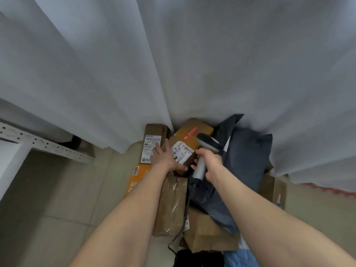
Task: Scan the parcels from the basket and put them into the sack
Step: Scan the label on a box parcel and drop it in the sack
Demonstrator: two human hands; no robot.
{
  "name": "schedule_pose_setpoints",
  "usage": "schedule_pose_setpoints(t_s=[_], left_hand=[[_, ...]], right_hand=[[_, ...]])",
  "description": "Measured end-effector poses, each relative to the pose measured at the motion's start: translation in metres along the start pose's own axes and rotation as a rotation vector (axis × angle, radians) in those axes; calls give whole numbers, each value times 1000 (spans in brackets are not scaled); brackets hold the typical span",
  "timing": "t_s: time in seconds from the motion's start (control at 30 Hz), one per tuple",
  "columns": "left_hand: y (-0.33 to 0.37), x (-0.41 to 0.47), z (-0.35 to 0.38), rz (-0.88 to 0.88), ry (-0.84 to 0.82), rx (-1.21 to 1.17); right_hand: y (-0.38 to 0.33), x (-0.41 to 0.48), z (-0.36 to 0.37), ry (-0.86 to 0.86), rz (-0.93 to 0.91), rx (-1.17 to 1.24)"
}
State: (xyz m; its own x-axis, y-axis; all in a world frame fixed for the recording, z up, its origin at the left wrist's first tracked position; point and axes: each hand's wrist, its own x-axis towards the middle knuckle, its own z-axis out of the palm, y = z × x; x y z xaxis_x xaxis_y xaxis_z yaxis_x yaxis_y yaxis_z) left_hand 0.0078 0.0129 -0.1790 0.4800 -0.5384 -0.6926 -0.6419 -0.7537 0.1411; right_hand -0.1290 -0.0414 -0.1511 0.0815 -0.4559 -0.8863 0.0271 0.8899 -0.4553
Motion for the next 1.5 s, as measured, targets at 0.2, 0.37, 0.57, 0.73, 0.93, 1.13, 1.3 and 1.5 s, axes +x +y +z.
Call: schedule_pose_setpoints(t_s=[0.2, 0.37, 0.57, 0.73, 0.93, 1.13, 1.3, 1.5], left_hand=[[3, 21, 19, 21, 65, -50], [5, -12, -11, 48, 155, -191], [-5, -84, -98, 120, 204, -230], [-8, -151, -157, 239, 139, -275], [-17, -235, -215, 241, 9, -354], [-21, -329, -237, 275, -31, -476], [-44, -396, -230, 256, -54, -587], [-71, -447, -209, 200, -235, -539]], right_hand=[[4, 23, -6, -32, 27, -1], [-10, -8, -13, -31, -5, 39], [-44, -88, -20, 11, -55, 55], [-74, -158, -28, 45, -108, 68], [-99, -225, -43, 93, -264, 51], [-91, -285, -65, -13, -344, 83], [-75, -327, -88, -196, -324, 142], [-62, -368, -92, -331, -378, 165]])
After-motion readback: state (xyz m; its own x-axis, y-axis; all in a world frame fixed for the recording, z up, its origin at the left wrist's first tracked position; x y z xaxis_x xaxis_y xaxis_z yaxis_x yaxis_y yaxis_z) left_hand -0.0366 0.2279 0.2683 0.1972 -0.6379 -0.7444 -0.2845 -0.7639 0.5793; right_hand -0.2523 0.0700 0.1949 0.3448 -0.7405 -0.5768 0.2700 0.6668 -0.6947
